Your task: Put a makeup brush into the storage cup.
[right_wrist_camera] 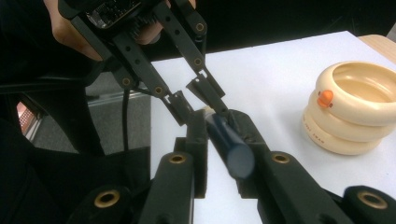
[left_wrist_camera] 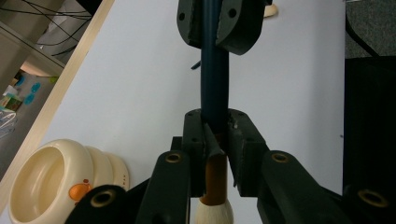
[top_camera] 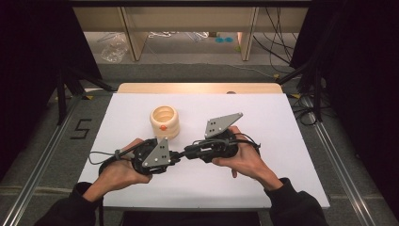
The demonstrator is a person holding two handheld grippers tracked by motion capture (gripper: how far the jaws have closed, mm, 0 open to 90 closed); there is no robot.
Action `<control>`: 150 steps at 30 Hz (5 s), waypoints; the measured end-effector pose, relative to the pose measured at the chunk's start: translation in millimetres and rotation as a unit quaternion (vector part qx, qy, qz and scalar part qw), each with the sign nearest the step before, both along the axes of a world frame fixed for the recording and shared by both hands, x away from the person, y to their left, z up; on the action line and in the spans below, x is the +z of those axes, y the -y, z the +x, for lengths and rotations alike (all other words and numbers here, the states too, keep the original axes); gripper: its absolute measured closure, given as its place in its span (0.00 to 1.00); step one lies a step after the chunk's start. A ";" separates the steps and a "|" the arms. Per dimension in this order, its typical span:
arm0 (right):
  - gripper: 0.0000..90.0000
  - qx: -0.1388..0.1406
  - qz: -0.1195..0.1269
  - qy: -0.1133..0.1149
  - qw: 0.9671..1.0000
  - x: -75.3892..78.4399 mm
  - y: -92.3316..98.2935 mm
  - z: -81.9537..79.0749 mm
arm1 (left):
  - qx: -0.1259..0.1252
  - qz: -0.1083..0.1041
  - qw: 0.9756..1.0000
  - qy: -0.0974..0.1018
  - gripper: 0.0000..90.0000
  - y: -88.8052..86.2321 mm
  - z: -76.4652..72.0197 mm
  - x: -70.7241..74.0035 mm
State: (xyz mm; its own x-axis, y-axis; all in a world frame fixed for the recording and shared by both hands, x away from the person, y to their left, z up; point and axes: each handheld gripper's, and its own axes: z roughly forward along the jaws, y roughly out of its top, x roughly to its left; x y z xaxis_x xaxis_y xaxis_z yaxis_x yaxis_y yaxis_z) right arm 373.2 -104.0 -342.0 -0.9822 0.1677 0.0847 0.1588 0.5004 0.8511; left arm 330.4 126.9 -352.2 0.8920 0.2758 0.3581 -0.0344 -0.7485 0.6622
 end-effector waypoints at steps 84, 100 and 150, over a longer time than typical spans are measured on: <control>0.89 -0.010 0.097 0.061 0.993 6.8 -7.7 -5.3 | 0.037 -0.131 0.988 -0.068 0.87 0.8 3.6 8.7; 0.89 -0.022 0.120 0.066 0.990 6.4 -7.2 -5.2 | 0.035 -0.156 0.984 -0.083 0.86 -0.6 5.9 8.9; 0.89 -0.015 0.177 0.291 0.940 28.7 20.0 -14.7 | 0.081 -0.271 0.938 -0.200 0.52 -29.7 21.4 14.9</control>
State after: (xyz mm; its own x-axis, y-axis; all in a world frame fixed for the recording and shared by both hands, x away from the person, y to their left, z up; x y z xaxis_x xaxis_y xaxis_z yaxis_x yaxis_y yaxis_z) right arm 358.5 -124.0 -313.3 -0.8749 0.2583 -0.4096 -0.3753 0.1730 0.9106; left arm 351.8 156.6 -337.3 0.8559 0.4643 -0.2279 0.3830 -0.2729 0.8825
